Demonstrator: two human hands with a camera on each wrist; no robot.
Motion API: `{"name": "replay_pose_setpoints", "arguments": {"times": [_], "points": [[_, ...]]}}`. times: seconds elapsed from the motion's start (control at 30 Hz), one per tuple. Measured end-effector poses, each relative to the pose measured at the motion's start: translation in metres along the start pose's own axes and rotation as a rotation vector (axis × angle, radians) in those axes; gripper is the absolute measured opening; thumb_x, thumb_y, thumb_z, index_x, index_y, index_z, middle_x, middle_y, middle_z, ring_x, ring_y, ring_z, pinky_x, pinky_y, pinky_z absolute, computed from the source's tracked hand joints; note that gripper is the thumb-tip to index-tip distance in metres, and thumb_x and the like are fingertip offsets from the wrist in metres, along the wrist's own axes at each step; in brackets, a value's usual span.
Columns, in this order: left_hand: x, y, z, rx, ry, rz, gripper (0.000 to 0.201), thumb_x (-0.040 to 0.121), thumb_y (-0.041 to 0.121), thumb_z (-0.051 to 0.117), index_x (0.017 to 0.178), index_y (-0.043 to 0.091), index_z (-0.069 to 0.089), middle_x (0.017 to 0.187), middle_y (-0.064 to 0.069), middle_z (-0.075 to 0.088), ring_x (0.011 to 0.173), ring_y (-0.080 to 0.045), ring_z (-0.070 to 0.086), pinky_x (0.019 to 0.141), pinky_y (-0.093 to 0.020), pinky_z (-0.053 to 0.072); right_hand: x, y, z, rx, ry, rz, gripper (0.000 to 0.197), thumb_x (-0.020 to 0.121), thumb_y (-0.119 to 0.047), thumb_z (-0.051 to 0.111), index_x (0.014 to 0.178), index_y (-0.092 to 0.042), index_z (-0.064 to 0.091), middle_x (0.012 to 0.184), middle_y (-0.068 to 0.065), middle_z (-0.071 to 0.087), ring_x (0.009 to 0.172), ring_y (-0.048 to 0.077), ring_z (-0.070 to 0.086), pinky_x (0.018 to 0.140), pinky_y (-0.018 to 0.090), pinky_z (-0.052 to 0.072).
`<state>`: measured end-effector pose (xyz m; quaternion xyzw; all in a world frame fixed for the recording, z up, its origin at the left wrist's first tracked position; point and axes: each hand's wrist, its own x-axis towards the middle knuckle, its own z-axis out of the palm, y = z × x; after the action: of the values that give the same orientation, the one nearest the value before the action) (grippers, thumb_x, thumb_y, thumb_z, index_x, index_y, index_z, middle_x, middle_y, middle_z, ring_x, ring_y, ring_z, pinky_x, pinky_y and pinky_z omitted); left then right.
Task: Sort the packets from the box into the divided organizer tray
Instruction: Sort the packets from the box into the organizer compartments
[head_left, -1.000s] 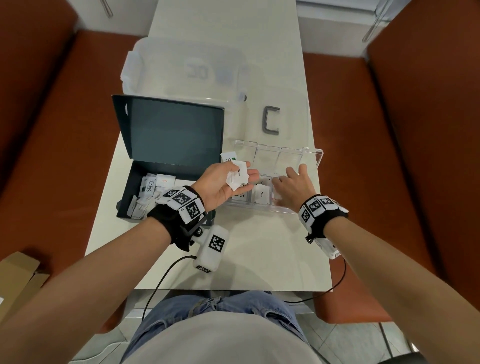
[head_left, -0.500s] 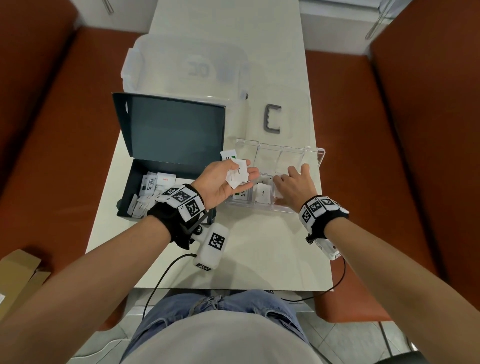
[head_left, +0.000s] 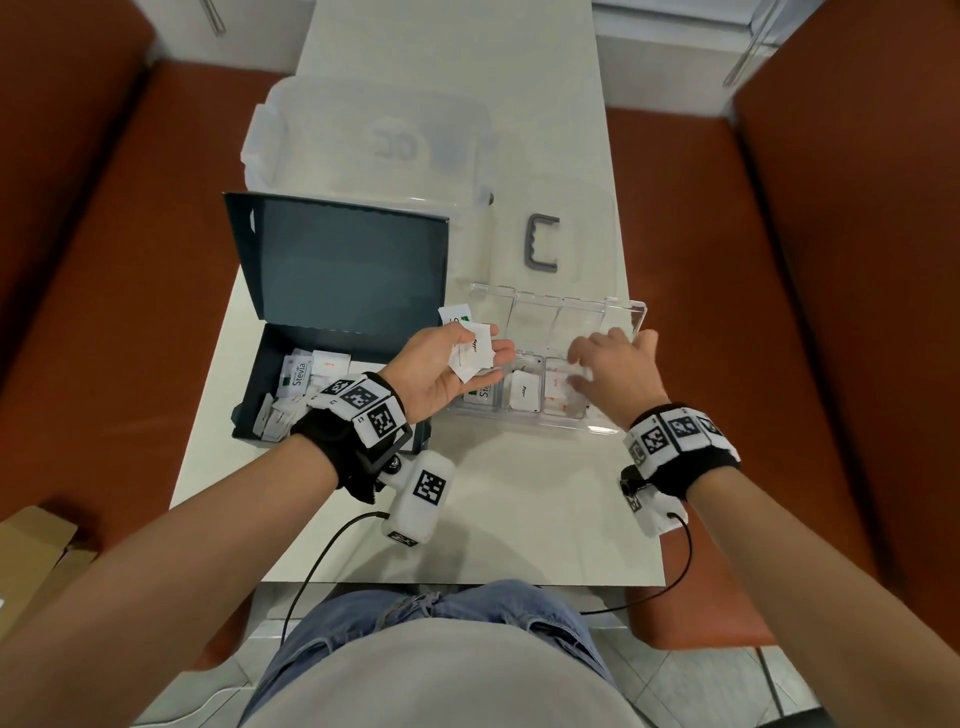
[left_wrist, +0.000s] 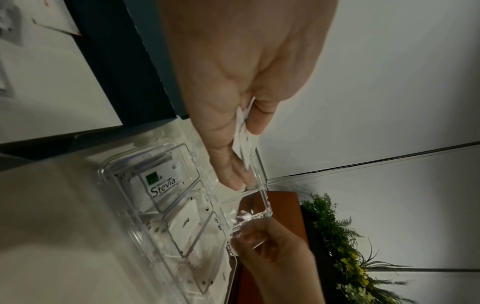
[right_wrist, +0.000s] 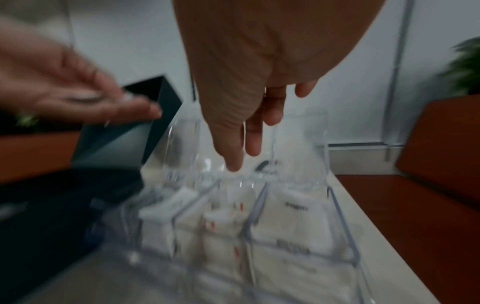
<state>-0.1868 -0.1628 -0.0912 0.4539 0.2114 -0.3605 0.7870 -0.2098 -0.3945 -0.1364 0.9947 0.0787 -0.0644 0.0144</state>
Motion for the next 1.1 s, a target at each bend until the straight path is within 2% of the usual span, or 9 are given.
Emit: {"name": "replay_pose_setpoints", "arguments": {"times": [0.13, 0.4, 0.47, 0.57, 0.6, 0.7, 0.87, 1.0, 1.1], "points": [[0.000, 0.000, 0.004, 0.002, -0.023, -0.023, 0.037, 0.101, 0.012, 0.034, 0.131, -0.003, 0.050, 0.124, -0.025, 0.061, 0.100, -0.030, 0.067, 0.082, -0.041, 0.057, -0.007, 0.015, -0.017, 0.254, 0.217, 0.174, 0.008, 0.091, -0.019, 0.056, 0.091, -0.021, 0.064, 0.085, -0.007, 0.063, 0.081, 0.017, 0.052, 0.076, 0.032, 0.016], [-0.001, -0.004, 0.021, 0.106, -0.131, -0.058, 0.029, 0.099, -0.005, 0.034, 0.123, -0.010, 0.049, 0.118, -0.029, 0.063, 0.108, -0.035, 0.065, 0.084, -0.041, 0.058, -0.006, -0.004, -0.036, 0.465, 0.213, 0.152, 0.013, 0.092, -0.018, 0.055, 0.097, -0.023, 0.066, 0.087, -0.009, 0.065, 0.068, 0.008, 0.052, 0.074, 0.027, 0.014], [-0.001, -0.007, 0.023, 0.143, -0.156, -0.036, 0.026, 0.099, -0.005, 0.038, 0.121, -0.009, 0.052, 0.117, -0.027, 0.064, 0.107, -0.033, 0.066, 0.082, -0.037, 0.059, -0.007, -0.015, -0.040, 0.531, 0.195, 0.134, 0.014, 0.093, -0.019, 0.056, 0.102, -0.022, 0.066, 0.088, -0.007, 0.066, 0.070, 0.009, 0.055, 0.078, 0.027, 0.019], [-0.002, -0.012, 0.023, 0.178, -0.193, 0.026, 0.023, 0.098, -0.004, 0.046, 0.117, -0.005, 0.057, 0.114, -0.022, 0.067, 0.103, -0.029, 0.069, 0.079, -0.032, 0.059, -0.007, -0.030, -0.047, 0.679, 0.167, 0.121, 0.019, 0.095, -0.020, 0.055, 0.108, -0.016, 0.068, 0.091, -0.003, 0.069, 0.078, 0.015, 0.061, 0.090, 0.036, 0.041], [-0.002, -0.013, 0.023, 0.185, -0.196, 0.048, 0.024, 0.097, -0.004, 0.048, 0.118, -0.005, 0.057, 0.115, -0.021, 0.067, 0.103, -0.029, 0.068, 0.079, -0.032, 0.059, -0.007, -0.033, -0.049, 0.729, 0.152, 0.124, 0.020, 0.096, -0.022, 0.054, 0.108, -0.016, 0.068, 0.091, -0.002, 0.069, 0.080, 0.015, 0.062, 0.088, 0.032, 0.045], [-0.001, -0.014, 0.021, 0.204, -0.176, 0.104, 0.029, 0.094, -0.003, 0.054, 0.122, -0.005, 0.056, 0.116, -0.017, 0.067, 0.102, -0.026, 0.068, 0.079, -0.032, 0.059, -0.006, -0.036, -0.053, 0.836, 0.092, 0.134, 0.018, 0.093, -0.027, 0.059, 0.102, -0.017, 0.071, 0.083, -0.005, 0.069, 0.076, 0.006, 0.060, 0.070, 0.007, 0.042], [-0.001, -0.016, 0.020, 0.211, -0.110, 0.132, 0.022, 0.094, -0.001, 0.055, 0.116, -0.005, 0.059, 0.112, -0.015, 0.066, 0.099, -0.025, 0.068, 0.078, -0.032, 0.060, -0.003, -0.025, -0.054, 1.015, 0.112, 0.204, 0.007, 0.086, -0.023, 0.069, 0.089, -0.017, 0.072, 0.078, -0.004, 0.071, 0.070, 0.006, 0.063, 0.069, 0.016, 0.050], [0.000, -0.012, 0.017, 0.175, -0.030, 0.174, 0.023, 0.097, -0.002, 0.049, 0.118, -0.007, 0.056, 0.115, -0.023, 0.064, 0.098, -0.027, 0.068, 0.078, -0.030, 0.059, 0.003, -0.007, -0.048, 0.996, 0.168, 0.311, 0.006, 0.088, -0.016, 0.067, 0.091, -0.014, 0.072, 0.073, 0.003, 0.071, 0.060, 0.000, 0.062, 0.074, 0.014, 0.049], [0.001, -0.008, 0.013, 0.152, 0.036, 0.202, 0.030, 0.098, -0.003, 0.047, 0.126, -0.011, 0.051, 0.121, -0.027, 0.060, 0.105, -0.031, 0.064, 0.074, -0.028, 0.060, 0.007, -0.009, -0.039, 0.923, 0.039, 0.306, 0.010, 0.089, -0.008, 0.063, 0.094, -0.010, 0.071, 0.077, 0.010, 0.072, 0.060, 0.003, 0.062, 0.066, 0.005, 0.046]]}}
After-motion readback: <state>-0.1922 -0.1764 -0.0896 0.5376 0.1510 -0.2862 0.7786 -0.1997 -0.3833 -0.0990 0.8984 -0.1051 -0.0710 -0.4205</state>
